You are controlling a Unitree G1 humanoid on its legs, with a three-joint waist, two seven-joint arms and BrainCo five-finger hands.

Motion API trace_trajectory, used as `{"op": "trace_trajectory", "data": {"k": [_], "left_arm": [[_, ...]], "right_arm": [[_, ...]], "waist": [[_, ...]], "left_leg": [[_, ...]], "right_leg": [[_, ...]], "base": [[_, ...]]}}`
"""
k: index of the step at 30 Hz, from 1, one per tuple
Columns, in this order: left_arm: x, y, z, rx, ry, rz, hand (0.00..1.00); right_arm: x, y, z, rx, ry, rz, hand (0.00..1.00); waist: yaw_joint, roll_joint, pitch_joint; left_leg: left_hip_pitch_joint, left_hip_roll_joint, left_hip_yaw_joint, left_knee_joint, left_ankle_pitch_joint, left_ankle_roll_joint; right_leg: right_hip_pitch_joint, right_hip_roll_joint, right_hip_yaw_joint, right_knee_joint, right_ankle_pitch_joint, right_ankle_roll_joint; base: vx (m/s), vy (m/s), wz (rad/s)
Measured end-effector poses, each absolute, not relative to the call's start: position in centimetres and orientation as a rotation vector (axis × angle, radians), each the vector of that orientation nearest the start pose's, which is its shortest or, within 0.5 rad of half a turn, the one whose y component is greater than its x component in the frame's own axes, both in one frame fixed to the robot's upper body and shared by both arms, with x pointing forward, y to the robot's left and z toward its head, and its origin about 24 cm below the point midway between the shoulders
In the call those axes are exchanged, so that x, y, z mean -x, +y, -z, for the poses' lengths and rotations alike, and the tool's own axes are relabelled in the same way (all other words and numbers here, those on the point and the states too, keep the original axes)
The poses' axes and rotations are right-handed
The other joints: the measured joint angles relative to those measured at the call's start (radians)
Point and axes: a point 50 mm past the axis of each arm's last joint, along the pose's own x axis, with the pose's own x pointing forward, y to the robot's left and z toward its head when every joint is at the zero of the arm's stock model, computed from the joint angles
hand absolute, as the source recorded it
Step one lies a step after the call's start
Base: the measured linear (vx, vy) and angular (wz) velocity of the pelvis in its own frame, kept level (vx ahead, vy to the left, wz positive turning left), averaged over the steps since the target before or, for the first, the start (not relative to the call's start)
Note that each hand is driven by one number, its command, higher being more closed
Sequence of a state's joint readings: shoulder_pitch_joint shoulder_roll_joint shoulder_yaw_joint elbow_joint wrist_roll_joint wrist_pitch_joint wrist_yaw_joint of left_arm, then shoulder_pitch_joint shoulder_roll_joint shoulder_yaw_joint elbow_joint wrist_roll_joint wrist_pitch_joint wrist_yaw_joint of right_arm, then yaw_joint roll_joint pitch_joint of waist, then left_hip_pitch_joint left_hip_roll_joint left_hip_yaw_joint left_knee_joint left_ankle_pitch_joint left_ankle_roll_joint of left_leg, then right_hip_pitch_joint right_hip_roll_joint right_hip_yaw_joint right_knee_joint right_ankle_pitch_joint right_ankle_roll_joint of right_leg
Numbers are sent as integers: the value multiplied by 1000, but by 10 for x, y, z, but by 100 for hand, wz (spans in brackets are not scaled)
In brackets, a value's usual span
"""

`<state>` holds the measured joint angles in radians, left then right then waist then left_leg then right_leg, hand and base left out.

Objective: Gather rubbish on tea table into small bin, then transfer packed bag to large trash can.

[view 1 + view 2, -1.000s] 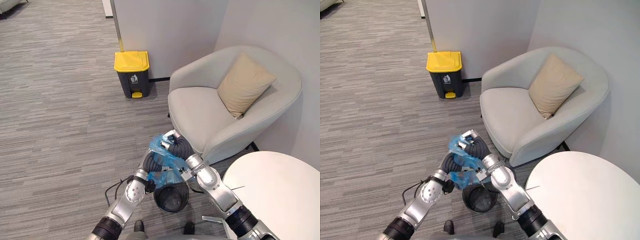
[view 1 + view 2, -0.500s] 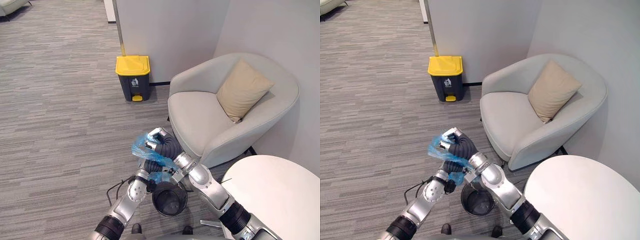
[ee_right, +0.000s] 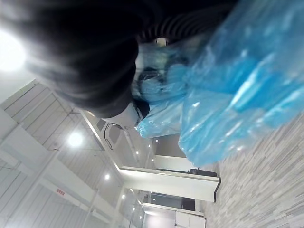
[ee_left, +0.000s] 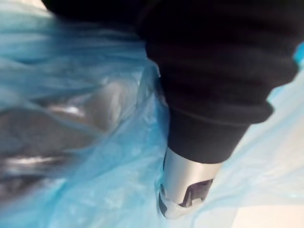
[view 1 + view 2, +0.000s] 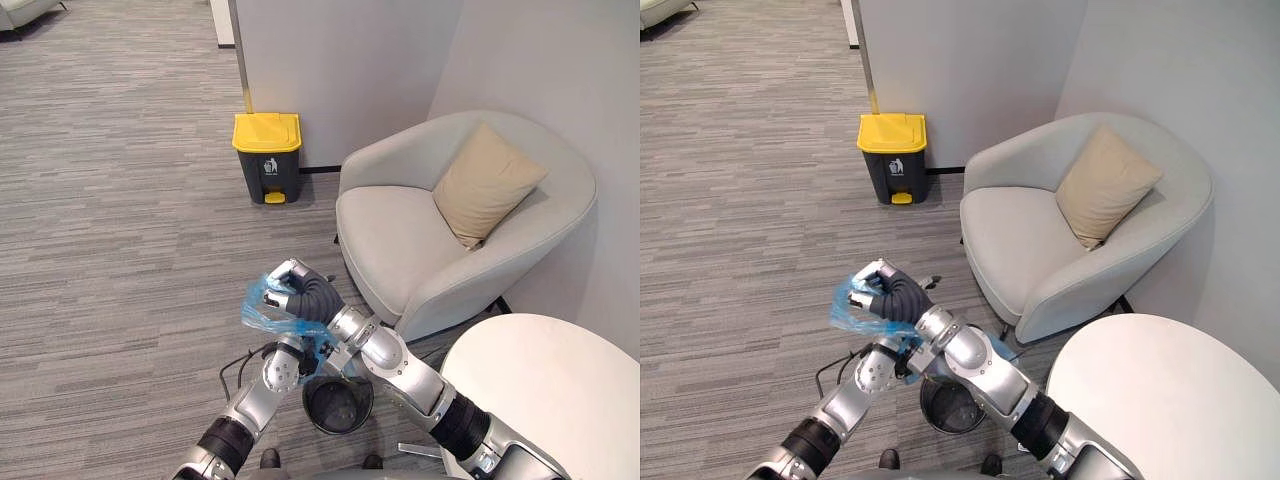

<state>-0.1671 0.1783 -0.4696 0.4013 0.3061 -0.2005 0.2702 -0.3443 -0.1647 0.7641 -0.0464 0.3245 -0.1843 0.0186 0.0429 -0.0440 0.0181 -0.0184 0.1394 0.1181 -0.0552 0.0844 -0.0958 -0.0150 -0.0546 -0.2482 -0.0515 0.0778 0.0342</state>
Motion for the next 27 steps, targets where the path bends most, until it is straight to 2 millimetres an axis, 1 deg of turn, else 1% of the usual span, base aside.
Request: {"op": "trace_trajectory", "data": {"k": [2, 5, 9, 14, 18, 19, 21, 24, 26, 27], "left_arm": [[-261, 85, -2, -540, -82, 269, 100], [-264, 79, -7, -514, -97, 276, 100], [-266, 76, -10, -496, -102, 279, 100], [-265, 75, -9, -484, -97, 283, 100], [-265, 78, -4, -480, -69, 278, 100], [-265, 81, -1, -478, -54, 269, 100], [-264, 84, 2, -477, -31, 258, 100], [-255, 91, 15, -475, 40, 253, 100], [-251, 101, 26, -443, 108, 201, 100], [-250, 104, 28, -436, 121, 187, 100]], "right_arm": [[-233, 11, -119, -107, -359, -883, 100], [-233, 12, -120, -125, -359, -876, 100], [-235, 13, -123, -125, -368, -876, 100], [-234, 13, -123, -118, -372, -877, 100], [-234, 13, -123, -65, -393, -871, 100], [-234, 13, -122, -38, -403, -868, 0], [-232, 11, -117, -1, -407, -853, 0], [-230, 8, -110, 49, -409, -827, 0], [-232, -2, -104, 79, -397, -770, 0], [-233, -4, -104, 90, -399, -756, 0]], "waist": [[-1, 0, 0], [-1, 0, 0], [-2, 0, 0], [-2, 0, 0], [-3, 1, 0], [-3, 1, 1], [-3, 1, 1], [-6, 2, 1], [-5, 2, 1], [-5, 3, 1]], "left_leg": [[0, 0, -1, 0, 0, 0], [0, 0, -1, 0, 0, 0], [0, 0, -1, 0, 0, 0], [2, 0, -1, 0, 0, 0], [10, 0, 0, 0, -1, -1], [10, 0, 0, 0, -1, -1], [10, 1, 1, -1, -2, -3], [13, 1, 4, -5, -3, -4], [15, 0, 6, -10, -3, -4], [15, 0, 7, -11, -3, -4]], "right_leg": [[1, 1, 0, -2, 0, -1], [2, 1, 0, -3, 0, -1], [2, 1, 0, -3, 0, -1], [3, 1, 0, -3, 0, -1], [10, 1, 2, -4, 0, -1], [9, 1, 2, -4, 0, -1], [9, 1, 2, -4, 0, 0], [9, 1, 4, -4, 0, 0], [7, 0, 6, -4, -1, 1], [7, 0, 6, -4, -1, 1]], "base": [[0, 0, 0], [0, 0, 0], [0, 0, 0], [0, 0, 0], [0, 0, 0], [0, 0, 0], [0, 0, 0], [0, 0, 0], [0, 0, 0], [0, 0, 0]]}}
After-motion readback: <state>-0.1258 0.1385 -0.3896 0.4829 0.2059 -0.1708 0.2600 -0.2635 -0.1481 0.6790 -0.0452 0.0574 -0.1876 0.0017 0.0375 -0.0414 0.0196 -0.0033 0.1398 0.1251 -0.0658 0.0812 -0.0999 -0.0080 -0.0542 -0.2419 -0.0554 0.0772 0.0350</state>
